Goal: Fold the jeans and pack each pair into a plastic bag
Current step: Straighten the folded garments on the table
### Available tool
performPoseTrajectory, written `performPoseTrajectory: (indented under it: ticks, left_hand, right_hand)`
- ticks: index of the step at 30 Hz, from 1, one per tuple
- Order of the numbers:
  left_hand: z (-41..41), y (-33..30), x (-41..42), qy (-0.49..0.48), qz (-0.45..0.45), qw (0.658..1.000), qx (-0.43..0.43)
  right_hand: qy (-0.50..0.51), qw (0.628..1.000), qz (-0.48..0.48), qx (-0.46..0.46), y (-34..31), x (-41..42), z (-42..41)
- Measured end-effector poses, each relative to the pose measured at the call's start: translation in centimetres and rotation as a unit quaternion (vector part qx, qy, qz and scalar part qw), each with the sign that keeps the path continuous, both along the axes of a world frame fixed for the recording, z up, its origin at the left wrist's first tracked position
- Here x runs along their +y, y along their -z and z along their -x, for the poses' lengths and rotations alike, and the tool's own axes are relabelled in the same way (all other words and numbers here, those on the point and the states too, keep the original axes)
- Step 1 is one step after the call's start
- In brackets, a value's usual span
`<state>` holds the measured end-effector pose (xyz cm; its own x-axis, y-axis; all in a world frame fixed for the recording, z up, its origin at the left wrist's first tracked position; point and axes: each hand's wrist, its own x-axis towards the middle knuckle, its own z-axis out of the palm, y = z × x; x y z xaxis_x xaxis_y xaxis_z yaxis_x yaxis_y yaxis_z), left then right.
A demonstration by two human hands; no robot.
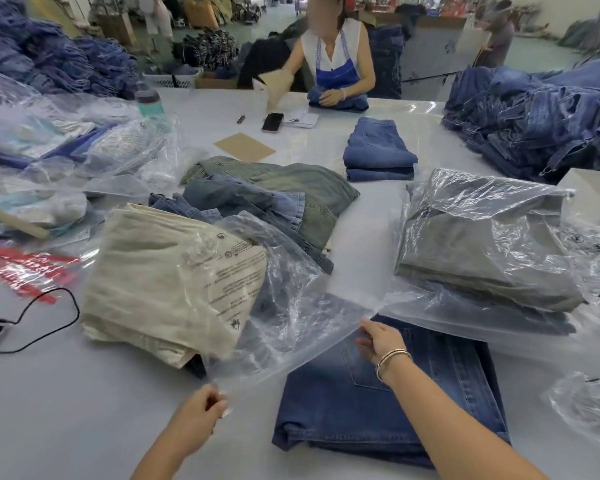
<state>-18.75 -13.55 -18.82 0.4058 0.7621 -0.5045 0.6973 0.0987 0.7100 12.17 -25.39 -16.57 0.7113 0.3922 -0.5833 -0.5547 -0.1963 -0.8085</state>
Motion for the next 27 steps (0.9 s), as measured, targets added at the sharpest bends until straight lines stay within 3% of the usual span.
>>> performPoseTrajectory:
  ticks: [5,8,10,14,20,27]
  left_hand:
    - [1.1,0.3,0.7,-0.056,-0.111,0.988,0.092]
    - [-1.5,0.0,-0.3,-0.091,-0.239,0.96,0.116]
    - [-3.8,-0.8,-1.6,-0.057,-0.32,0.936,0.134]
    - [-7.7,-1.8,-3.4,0.105,-0.454,0.882,0.066]
    - [-9.6,-1.0,-4.0,0.202,-0.397,0.895,0.005]
    - [-9.9,-0.6,-3.8,0.172,-0.305,0.936,-0.04]
  right_hand:
    - [0.067,0.998,0.0,0.022,0.3,-0.1,-0.6]
    - [0.049,0.997,-0.016,0.05,0.4,0.0,0.2]
    - [-0.009,0.998,-0.008,0.057,0.4,0.0,1.0]
    - [-0.078,0.996,0.01,0.047,0.8,0.0,2.3]
    - [-0.071,0.997,-0.01,0.039,0.5,0.0,2.4]
    - [-0.079,0.997,-0.008,0.014,0.0,0.1,2.6]
